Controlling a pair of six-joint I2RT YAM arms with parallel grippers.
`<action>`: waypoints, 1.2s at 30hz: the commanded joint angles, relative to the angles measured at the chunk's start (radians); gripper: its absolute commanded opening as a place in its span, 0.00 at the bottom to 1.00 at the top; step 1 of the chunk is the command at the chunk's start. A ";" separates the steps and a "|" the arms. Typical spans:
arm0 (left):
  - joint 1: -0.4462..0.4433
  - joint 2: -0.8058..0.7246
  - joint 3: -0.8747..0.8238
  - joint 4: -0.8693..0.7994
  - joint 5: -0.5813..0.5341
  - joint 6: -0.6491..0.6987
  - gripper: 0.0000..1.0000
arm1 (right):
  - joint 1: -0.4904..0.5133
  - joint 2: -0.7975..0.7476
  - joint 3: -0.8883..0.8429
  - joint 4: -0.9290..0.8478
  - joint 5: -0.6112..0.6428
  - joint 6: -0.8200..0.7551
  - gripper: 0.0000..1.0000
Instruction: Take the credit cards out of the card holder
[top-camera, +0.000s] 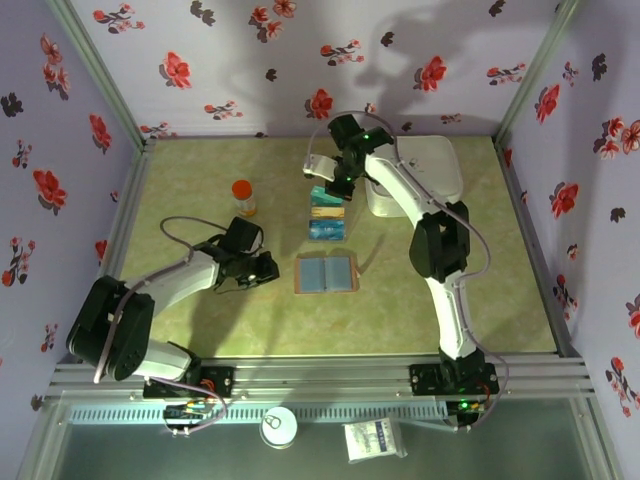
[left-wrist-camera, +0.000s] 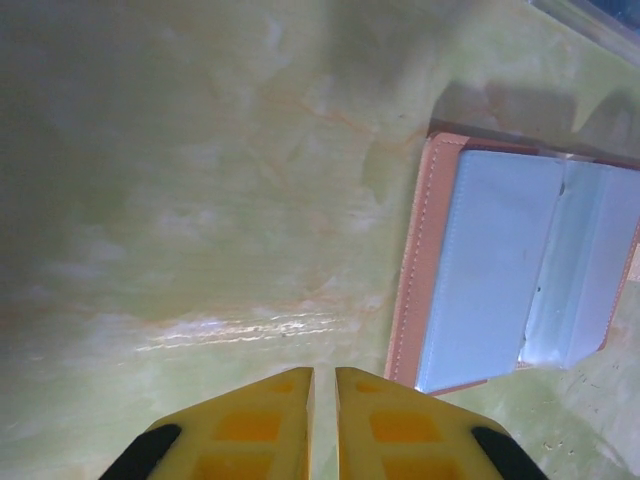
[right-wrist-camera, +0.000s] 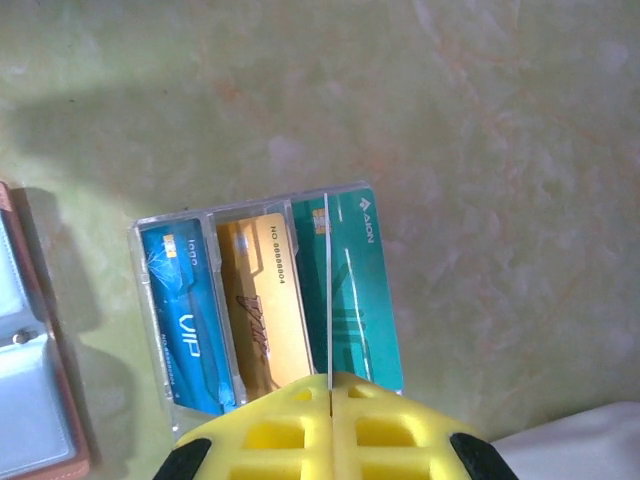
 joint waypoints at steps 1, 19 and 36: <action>0.018 -0.038 -0.021 -0.038 -0.017 0.010 0.13 | -0.015 0.041 0.049 -0.021 -0.017 -0.040 0.00; 0.060 -0.068 -0.042 -0.043 -0.024 0.021 0.13 | -0.024 0.064 0.051 0.015 0.043 -0.017 0.18; 0.227 -0.119 0.027 -0.079 -0.275 0.183 0.69 | -0.076 -0.384 -0.616 0.471 0.254 0.383 0.58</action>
